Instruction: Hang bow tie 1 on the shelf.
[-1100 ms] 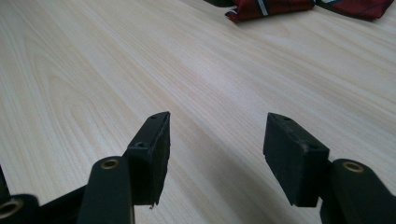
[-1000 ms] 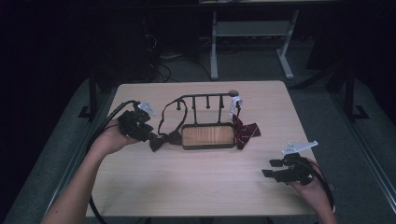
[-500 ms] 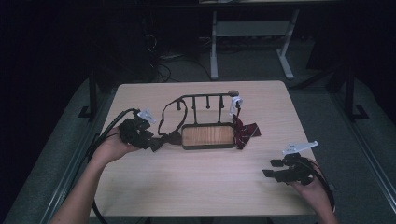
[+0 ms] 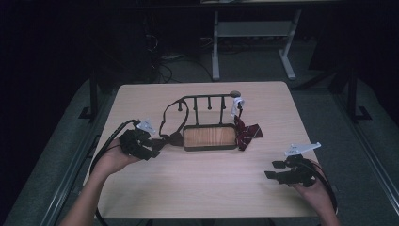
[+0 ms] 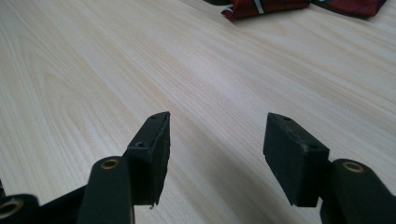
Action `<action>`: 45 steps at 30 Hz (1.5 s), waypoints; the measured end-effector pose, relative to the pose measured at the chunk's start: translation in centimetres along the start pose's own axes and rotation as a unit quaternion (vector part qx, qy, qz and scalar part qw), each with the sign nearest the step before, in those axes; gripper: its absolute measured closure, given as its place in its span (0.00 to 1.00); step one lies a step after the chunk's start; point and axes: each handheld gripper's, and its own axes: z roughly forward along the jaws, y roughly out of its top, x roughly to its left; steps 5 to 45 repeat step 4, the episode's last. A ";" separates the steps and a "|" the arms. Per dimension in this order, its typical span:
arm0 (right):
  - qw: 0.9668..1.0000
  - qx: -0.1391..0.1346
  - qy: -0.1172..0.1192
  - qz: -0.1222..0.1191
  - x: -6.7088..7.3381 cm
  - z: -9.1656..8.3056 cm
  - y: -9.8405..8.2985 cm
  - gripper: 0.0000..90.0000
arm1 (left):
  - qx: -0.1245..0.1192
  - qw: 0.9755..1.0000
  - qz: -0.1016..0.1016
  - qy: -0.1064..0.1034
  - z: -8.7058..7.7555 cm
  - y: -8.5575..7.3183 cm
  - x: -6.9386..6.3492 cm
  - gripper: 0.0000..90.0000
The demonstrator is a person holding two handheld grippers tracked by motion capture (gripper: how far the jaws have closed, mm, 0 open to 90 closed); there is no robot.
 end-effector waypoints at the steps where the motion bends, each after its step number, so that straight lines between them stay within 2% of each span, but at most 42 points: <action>1: 1.000 -0.001 -0.001 0.000 0.0 0.0 0.0 0.46 | -0.002 1.000 -0.003 -0.001 0.2 -0.2 -0.1 0.53; 4: 1.000 -0.002 -0.002 0.001 0.0 0.0 0.1 0.46 | -0.010 1.000 -0.010 0.001 0.6 -0.8 -0.5 0.50; 45: 1.000 -0.002 -0.002 0.001 0.0 0.0 0.1 0.46 | -0.010 1.000 -0.010 0.001 0.6 -0.8 -0.5 0.50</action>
